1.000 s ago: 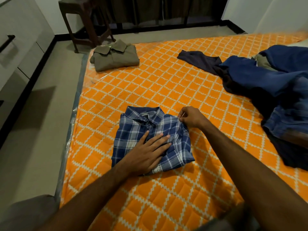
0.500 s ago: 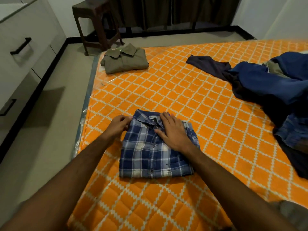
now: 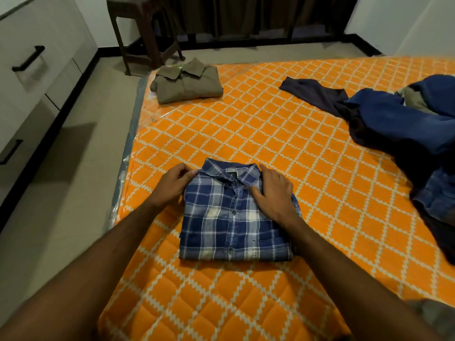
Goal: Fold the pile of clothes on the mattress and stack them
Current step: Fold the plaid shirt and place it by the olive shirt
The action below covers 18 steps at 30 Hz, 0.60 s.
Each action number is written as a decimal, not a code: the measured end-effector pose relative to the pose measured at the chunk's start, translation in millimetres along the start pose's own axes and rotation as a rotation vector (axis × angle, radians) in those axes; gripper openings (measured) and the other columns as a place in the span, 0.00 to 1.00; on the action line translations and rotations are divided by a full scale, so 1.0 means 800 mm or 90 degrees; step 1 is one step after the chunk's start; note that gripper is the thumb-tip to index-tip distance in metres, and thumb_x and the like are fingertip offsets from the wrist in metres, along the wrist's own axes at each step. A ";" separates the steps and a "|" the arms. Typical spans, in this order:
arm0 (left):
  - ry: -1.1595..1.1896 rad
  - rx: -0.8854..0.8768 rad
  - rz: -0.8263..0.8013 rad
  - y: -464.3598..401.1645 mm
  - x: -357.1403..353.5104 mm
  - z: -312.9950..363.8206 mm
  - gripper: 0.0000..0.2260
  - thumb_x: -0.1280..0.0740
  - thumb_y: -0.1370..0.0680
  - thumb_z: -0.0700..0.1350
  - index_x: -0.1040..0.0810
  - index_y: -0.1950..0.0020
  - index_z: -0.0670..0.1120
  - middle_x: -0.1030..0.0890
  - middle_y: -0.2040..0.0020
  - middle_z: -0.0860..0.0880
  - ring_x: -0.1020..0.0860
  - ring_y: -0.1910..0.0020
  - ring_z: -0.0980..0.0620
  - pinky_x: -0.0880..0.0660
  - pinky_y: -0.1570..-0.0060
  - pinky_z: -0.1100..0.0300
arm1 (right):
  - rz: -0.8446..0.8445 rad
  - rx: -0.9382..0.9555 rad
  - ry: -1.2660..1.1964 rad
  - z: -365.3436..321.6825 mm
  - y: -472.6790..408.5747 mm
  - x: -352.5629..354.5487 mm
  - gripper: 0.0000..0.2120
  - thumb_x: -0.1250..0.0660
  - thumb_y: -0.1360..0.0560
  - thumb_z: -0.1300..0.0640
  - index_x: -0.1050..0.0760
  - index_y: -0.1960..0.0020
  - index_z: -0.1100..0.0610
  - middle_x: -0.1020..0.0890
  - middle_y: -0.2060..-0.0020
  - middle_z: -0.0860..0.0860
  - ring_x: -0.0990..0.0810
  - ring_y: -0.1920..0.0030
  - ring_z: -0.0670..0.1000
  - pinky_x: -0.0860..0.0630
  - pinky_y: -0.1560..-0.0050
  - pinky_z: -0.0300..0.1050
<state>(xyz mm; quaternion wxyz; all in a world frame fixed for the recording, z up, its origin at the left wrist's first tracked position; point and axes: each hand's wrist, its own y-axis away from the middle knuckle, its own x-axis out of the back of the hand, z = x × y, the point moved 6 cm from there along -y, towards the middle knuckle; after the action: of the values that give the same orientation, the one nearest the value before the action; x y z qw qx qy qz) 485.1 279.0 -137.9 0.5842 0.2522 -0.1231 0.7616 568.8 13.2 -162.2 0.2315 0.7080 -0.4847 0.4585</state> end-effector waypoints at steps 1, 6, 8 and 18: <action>0.049 0.029 0.001 0.001 -0.002 0.000 0.12 0.37 0.17 0.52 0.24 0.48 0.44 0.22 0.57 0.51 0.23 0.61 0.59 0.29 0.58 0.58 | 0.020 -0.024 -0.023 0.006 -0.002 0.008 0.29 0.39 0.19 0.42 0.40 0.22 0.51 0.28 0.34 0.52 0.32 0.33 0.55 0.40 0.35 0.57; 0.060 0.089 -0.007 0.017 -0.011 -0.007 0.21 0.32 0.21 0.56 0.32 0.33 0.47 0.27 0.38 0.47 0.25 0.42 0.48 0.24 0.44 0.51 | -0.039 -0.107 -0.050 0.047 -0.019 0.031 0.14 0.33 0.22 0.43 0.25 0.40 0.48 0.24 0.44 0.49 0.27 0.41 0.54 0.32 0.41 0.55; -0.038 0.074 0.049 0.025 -0.018 -0.005 0.26 0.31 0.21 0.53 0.36 0.28 0.45 0.34 0.33 0.45 0.31 0.36 0.47 0.30 0.38 0.52 | -0.088 -0.110 -0.149 0.059 -0.024 0.032 0.09 0.30 0.22 0.46 0.23 0.47 0.49 0.21 0.50 0.51 0.22 0.48 0.54 0.25 0.47 0.56; -0.174 0.068 0.130 0.046 -0.037 -0.001 0.23 0.40 0.16 0.55 0.34 0.29 0.39 0.31 0.32 0.39 0.25 0.44 0.42 0.29 0.49 0.52 | -0.001 -0.272 -0.226 0.078 0.000 0.045 0.24 0.37 0.20 0.39 0.25 0.39 0.58 0.25 0.38 0.58 0.24 0.42 0.58 0.25 0.42 0.55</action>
<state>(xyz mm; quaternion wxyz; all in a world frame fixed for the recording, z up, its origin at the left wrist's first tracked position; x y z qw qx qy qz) 455.4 244.7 -150.3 0.4673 0.3699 -0.1858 0.7812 599.1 -52.1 -160.2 0.2873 0.7127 -0.6029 0.2144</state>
